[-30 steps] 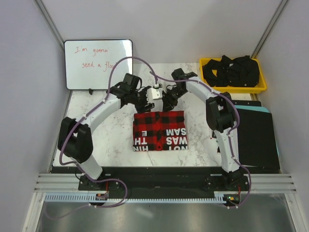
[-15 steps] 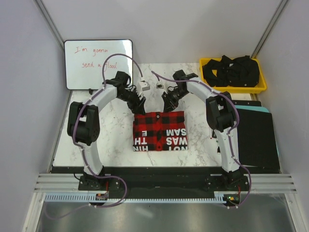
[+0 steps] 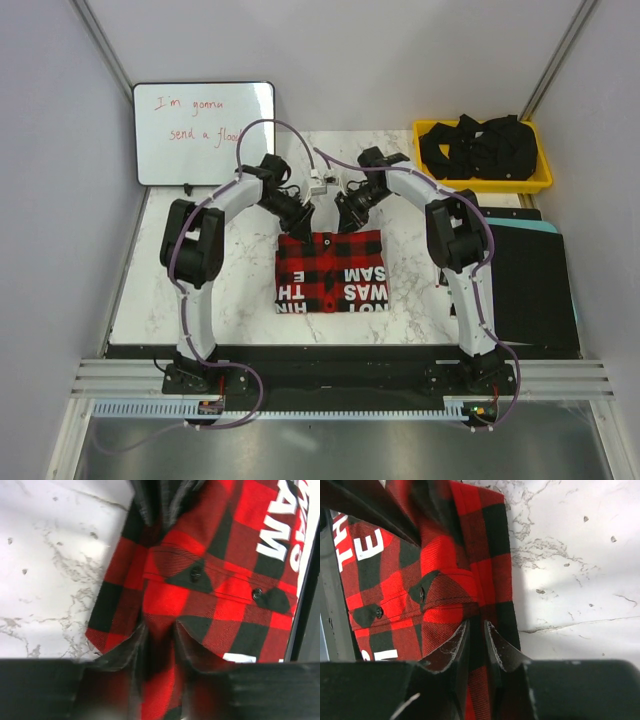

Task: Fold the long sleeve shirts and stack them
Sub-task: Fold the shirt

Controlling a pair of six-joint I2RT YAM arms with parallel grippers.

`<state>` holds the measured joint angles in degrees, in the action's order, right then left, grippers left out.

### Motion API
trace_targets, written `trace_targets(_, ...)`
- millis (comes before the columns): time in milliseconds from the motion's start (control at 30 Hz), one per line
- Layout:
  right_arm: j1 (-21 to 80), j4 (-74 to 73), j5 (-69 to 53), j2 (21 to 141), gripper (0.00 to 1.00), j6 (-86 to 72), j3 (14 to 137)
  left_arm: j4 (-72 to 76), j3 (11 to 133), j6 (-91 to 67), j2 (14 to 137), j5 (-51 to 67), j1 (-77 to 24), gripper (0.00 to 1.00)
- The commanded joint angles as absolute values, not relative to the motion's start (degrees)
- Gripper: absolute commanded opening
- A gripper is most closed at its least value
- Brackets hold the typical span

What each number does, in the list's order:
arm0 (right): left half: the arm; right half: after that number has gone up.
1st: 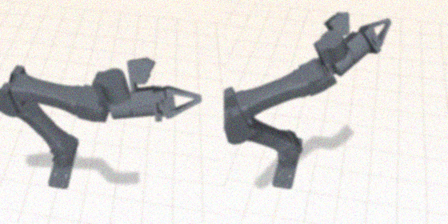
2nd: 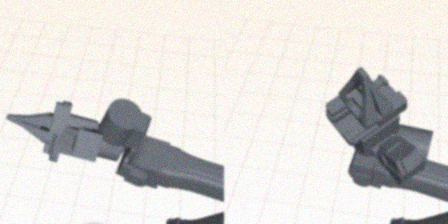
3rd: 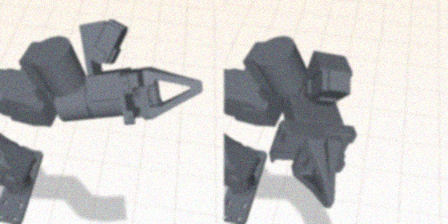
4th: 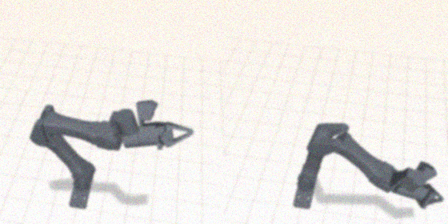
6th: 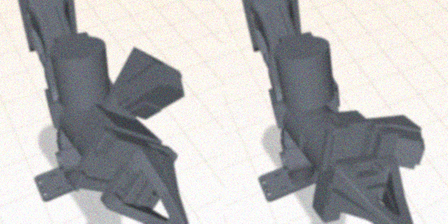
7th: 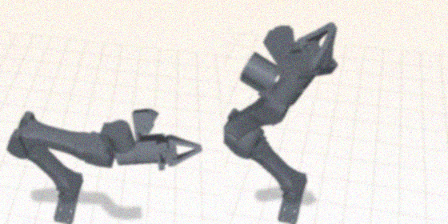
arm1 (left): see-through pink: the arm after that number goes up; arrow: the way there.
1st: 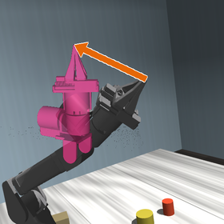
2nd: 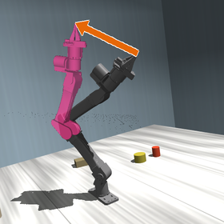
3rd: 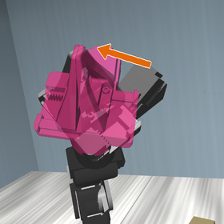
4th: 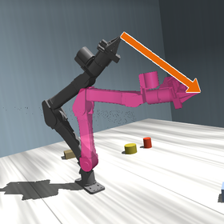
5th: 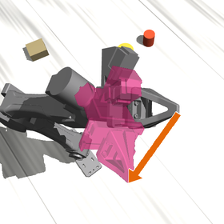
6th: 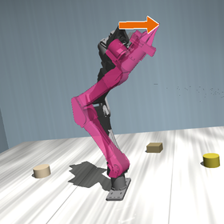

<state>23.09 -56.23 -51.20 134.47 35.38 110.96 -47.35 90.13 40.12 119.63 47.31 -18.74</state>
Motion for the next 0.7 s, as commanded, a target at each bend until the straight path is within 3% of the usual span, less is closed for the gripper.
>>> trace_targets(0,23.99,-55.99,-52.56,137.02,0.23,35.60,109.87,-53.96,93.08,43.15,118.13,50.80,-18.63,0.20)
trace_targets(67,23.99,-54.94,-51.51,138.16,0.20,33.41,109.86,-55.54,92.46,43.94,115.68,51.41,-18.63,0.03)
trace_targets(100,23.99,-54.58,-51.33,138.51,0.19,32.79,110.12,-55.63,91.94,44.29,114.53,51.59,-18.72,0.02)
trace_targets(367,23.20,-53.53,-58.35,136.24,0.23,25.49,113.11,-55.55,89.30,45.09,108.99,52.47,-19.42,0.02)
trace_targets(667,25.40,-50.89,-64.77,132.27,0.22,22.32,106.79,-55.55,87.89,44.91,106.79,52.82,-20.04,0.02)
